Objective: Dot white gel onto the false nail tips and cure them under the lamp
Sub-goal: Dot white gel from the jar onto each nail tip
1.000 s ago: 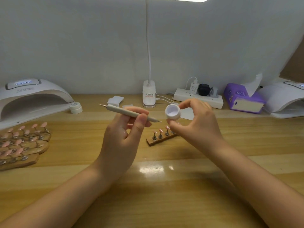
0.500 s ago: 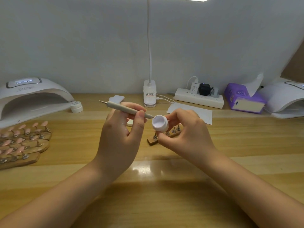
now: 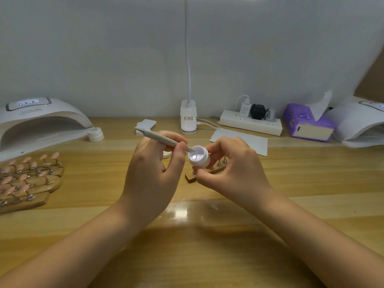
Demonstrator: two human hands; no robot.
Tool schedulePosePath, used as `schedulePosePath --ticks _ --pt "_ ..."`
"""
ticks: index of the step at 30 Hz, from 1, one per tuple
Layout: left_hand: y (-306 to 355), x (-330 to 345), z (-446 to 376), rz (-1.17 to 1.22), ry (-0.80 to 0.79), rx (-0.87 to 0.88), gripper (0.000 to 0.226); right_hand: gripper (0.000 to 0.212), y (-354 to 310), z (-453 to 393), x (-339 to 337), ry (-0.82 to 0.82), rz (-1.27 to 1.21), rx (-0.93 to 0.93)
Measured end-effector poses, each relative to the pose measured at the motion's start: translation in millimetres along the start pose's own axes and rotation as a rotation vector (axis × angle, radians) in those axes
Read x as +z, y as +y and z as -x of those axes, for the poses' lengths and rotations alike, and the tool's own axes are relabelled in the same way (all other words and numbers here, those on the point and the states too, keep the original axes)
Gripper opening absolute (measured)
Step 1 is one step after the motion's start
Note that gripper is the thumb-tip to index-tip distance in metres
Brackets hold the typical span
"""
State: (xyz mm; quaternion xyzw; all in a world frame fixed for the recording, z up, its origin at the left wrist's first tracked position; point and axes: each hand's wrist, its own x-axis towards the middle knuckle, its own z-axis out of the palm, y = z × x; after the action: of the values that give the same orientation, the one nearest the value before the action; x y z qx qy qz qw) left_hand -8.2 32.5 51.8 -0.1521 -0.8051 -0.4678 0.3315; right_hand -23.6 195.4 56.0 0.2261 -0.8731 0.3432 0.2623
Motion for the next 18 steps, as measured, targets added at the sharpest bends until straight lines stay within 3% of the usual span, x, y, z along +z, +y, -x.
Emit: schedulePosePath --ticks 18 --pt "0.5 0.6 0.6 0.008 0.016 0.005 0.007 0.033 0.1 -0.7 -0.8 -0.002 0.044 -0.027"
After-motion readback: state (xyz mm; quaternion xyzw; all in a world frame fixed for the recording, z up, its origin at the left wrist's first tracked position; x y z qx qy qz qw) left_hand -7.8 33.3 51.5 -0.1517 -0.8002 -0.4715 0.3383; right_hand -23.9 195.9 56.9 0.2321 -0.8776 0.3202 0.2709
